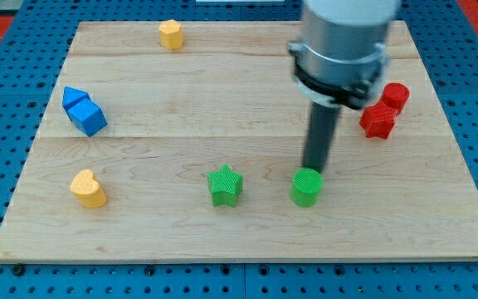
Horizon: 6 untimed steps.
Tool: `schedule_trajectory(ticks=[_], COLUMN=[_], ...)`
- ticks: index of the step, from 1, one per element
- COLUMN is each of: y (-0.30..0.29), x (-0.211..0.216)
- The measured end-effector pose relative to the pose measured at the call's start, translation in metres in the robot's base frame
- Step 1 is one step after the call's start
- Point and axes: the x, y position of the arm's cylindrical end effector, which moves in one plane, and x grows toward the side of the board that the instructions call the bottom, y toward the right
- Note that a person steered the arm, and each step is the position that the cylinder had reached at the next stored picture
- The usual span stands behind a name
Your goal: Slide the green star to the left of the green circle
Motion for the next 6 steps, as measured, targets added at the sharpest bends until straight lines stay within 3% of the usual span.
schedule_trajectory(ticks=[2, 3, 6], y=[-0.050, -0.060, -0.189], x=[0.005, -0.026, -0.016])
